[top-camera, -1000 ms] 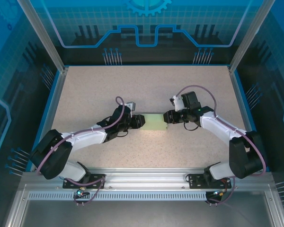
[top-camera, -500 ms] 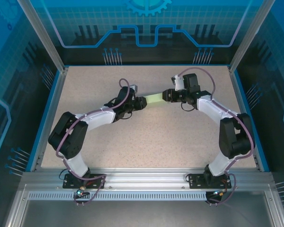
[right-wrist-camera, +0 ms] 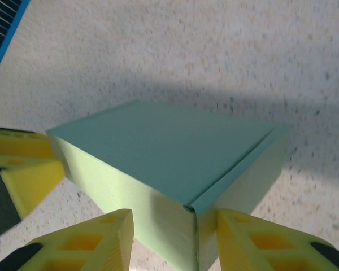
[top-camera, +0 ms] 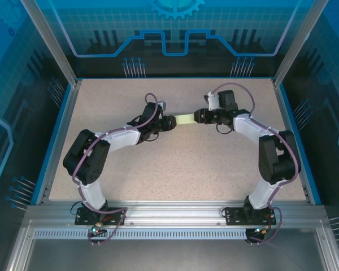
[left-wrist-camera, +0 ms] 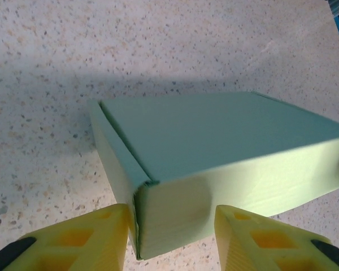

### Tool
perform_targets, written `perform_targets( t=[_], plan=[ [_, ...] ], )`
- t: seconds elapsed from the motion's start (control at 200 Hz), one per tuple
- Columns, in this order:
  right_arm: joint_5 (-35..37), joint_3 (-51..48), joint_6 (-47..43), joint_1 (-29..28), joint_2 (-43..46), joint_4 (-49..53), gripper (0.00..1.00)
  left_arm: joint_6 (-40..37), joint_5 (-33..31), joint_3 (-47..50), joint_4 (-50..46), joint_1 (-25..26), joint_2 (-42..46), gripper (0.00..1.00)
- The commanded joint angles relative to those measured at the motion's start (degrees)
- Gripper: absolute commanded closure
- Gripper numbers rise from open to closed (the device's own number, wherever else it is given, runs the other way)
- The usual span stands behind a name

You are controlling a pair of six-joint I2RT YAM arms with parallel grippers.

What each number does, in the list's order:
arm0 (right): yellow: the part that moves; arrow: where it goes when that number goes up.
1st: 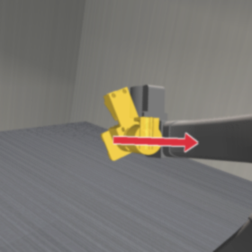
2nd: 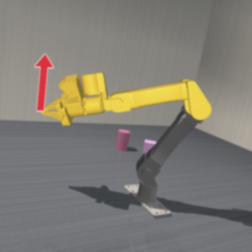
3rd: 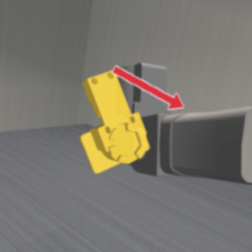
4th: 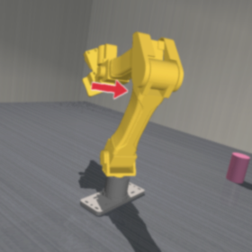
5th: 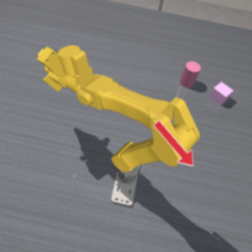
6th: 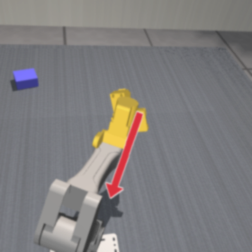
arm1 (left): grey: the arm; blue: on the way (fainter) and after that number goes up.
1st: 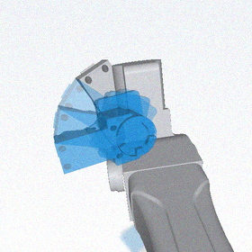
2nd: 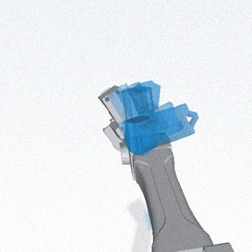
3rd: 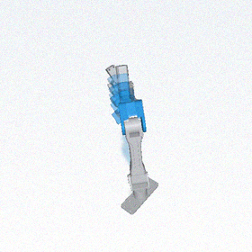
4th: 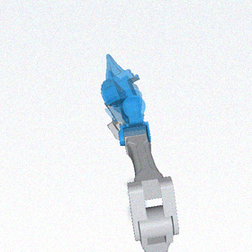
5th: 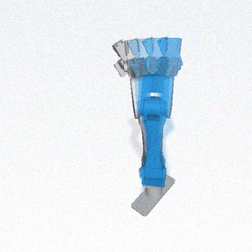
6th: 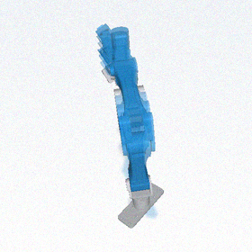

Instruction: Fold the paper box

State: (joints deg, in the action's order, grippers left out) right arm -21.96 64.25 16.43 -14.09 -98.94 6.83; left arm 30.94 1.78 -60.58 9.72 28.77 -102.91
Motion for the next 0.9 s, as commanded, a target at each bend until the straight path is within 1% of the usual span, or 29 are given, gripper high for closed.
perform_targets(
  t=[0.0, 0.175, 0.3, 0.395, 0.56, 0.72, 0.896],
  plan=[
    [-6.02, -3.74, -0.87, -1.29, 3.2, -0.31, 0.57, -0.53, 6.54, 2.46, 6.1, 1.79, 3.73, 0.54],
    [-5.29, -9.25, -0.26, -1.81, 5.9, -1.57, 0.56, 0.27, 7.62, 6.67, 7.04, 2.15, 5.74, 0.51],
    [-4.45, -11.95, 0.05, -1.98, 6.04, -2.08, 0.56, 0.92, 7.71, 9.59, 7.83, 2.56, 6.06, 0.49],
    [-3.02, -12.48, -0.24, -1.99, 5.13, -1.39, 0.56, 1.82, 7.02, 11.09, 7.45, 2.53, 5.49, 0.46],
    [-0.14, -11.4, -1.27, -1.44, 4.05, 2.42, 0.55, 1.62, 5.47, 12.71, 6.3, 2.53, 5.09, 0.44],
    [6.13, -8.88, -5.55, -1.54, 7.18, 9.25, 0.54, -1.77, 3.01, 12.32, 1.95, 2.35, 6.98, 0.39],
    [16.15, -5.89, -10.59, -2.15, 15.64, 16.35, 0.52, -7.43, -2.19, 11.15, -3.54, 2.14, 12.55, 0.33]
  ],
)
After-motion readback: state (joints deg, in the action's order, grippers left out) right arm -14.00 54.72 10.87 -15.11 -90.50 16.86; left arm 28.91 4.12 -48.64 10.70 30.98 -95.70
